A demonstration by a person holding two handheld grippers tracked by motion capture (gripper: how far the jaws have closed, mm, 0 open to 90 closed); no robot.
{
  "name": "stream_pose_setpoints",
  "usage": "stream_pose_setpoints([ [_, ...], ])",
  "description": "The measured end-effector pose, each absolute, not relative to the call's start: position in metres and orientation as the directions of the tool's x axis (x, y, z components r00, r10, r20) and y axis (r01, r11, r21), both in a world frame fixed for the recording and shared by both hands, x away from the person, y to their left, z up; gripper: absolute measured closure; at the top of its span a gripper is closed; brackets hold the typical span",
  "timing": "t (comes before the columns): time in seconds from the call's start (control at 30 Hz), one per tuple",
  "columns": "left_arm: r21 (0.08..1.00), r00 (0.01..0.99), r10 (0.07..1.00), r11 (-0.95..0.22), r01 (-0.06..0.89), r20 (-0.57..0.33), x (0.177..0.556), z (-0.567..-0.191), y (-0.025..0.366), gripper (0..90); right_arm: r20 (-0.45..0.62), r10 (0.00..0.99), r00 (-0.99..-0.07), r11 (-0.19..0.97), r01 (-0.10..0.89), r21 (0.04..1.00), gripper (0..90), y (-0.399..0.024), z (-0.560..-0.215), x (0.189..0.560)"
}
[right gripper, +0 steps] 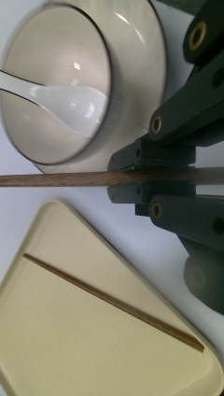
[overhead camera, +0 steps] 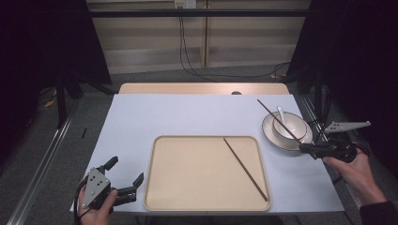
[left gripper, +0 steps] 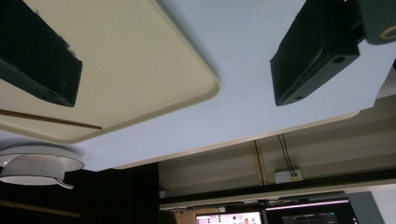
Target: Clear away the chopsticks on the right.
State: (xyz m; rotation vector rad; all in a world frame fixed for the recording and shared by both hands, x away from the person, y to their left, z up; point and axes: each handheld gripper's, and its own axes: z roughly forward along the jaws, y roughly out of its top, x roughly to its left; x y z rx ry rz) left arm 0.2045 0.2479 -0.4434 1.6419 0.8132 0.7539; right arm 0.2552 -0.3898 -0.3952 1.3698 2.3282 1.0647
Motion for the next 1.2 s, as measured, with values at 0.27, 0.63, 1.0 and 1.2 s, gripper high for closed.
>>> stream_pose_setpoints([
  [0.27,0.978,0.563,0.823,-0.171,0.123,0.073,0.205,-0.443,0.248,2.1,0.234,0.838,-0.493,0.223,0.701,0.678,84.9,-0.361,-0.404,0.227],
  [0.63,0.978,0.568,0.820,-0.168,0.121,0.070,0.206,-0.443,0.248,2.1,0.318,0.813,-0.488,0.160,0.712,0.684,84.9,-0.318,-0.417,0.214],
  [1.0,0.979,0.562,0.824,-0.163,0.120,0.068,0.205,-0.443,0.248,2.1,0.368,0.804,-0.466,0.137,0.748,0.649,84.9,-0.280,-0.432,0.204],
  [1.2,0.978,0.565,0.822,-0.171,0.117,0.076,0.206,-0.443,0.248,2.1,0.366,0.816,-0.447,0.153,0.778,0.610,84.9,-0.262,-0.450,0.204],
])
